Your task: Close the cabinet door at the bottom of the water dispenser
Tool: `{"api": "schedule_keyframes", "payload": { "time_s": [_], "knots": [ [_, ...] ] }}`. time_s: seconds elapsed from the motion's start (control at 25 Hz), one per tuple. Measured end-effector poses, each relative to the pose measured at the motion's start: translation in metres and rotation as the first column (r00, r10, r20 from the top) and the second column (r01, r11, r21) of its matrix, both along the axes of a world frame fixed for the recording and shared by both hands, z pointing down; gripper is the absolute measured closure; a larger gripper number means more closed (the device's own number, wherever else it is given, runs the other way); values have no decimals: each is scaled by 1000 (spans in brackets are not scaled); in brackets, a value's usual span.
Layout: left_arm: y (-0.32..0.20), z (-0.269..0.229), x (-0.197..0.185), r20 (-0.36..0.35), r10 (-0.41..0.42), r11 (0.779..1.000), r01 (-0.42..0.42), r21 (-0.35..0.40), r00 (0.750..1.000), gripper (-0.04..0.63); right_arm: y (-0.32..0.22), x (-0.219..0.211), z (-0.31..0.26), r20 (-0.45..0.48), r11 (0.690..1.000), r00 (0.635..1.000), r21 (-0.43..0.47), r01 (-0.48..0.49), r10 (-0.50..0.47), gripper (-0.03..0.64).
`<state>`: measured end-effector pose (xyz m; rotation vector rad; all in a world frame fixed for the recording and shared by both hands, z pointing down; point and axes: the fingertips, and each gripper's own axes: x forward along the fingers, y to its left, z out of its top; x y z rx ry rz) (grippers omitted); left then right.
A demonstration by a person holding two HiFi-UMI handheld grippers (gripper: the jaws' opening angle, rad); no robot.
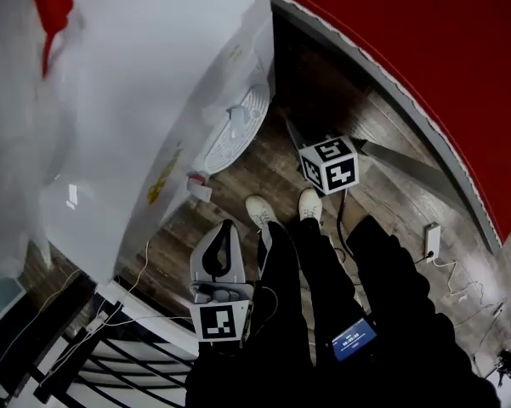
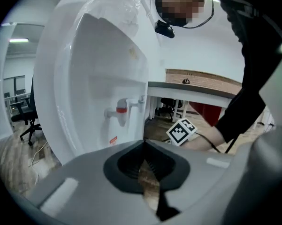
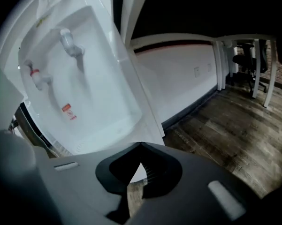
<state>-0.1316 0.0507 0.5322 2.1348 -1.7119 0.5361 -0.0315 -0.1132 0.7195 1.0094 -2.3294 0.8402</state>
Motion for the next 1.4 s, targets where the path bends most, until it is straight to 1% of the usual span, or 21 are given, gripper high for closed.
{"api": "schedule_keyframes", "payload": {
  "time_s": [0.08,0.12,0.24,0.32,0.4,0.48,0.56,0.64,0.76,0.84,0.92,1.0,1.08,1.12,1.24,1.4],
  "knots": [
    [2,-19,4,8,8,1000,-8,-8,1000,588,17,15,-33,7,999,999,13,-45,45,624],
    [-2,-29,4,9,7,1000,-7,-2,1000,588,21,24,-50,-4,997,998,37,-67,67,624],
    [-23,-50,3,33,-7,999,5,42,999,588,15,44,-101,-46,984,993,147,-100,108,621],
    [-34,-65,2,59,-13,997,9,71,998,588,14,50,-134,-23,975,991,179,-128,135,618],
    [-41,-83,4,82,-9,996,1,94,997,588,22,52,-168,-4,971,992,203,-126,129,618],
    [-43,-102,10,89,11,994,-20,108,996,588,33,55,-203,-15,964,995,248,-96,103,618],
    [-37,-118,17,100,30,993,-41,110,995,588,45,61,-238,-26,952,995,293,-88,100,618],
    [-32,-134,16,97,23,993,-34,114,995,589,53,68,-276,-16,939,993,328,-106,117,618],
    [-36,-164,8,73,-4,989,-8,150,997,588,56,76,-339,43,908,987,388,-160,155,618],
    [-36,-184,1,78,-13,985,0,170,997,588,62,81,-379,75,886,982,424,-190,175,618],
    [-25,-208,-7,79,-41,983,26,181,996,589,78,86,-414,88,871,979,445,-206,186,618],
    [-17,-239,-15,69,-69,976,53,212,995,588,93,92,-449,125,856,971,459,-238,203,618],
    [-16,-271,-18,62,-76,963,57,262,995,588,101,96,-483,179,833,959,479,-278,218,617],
    [-17,-286,-18,61,-76,956,56,287,995,589,102,96,-496,191,821,957,494,-285,217,617],
    [-16,-321,-13,51,-61,939,40,343,997,589,103,87,-524,186,794,963,546,-267,196,617],
    [-18,-354,-1,49,-31,913,9,407,998,589,100,79,-550,172,772,969,587,-246,178,617]
  ]
}}
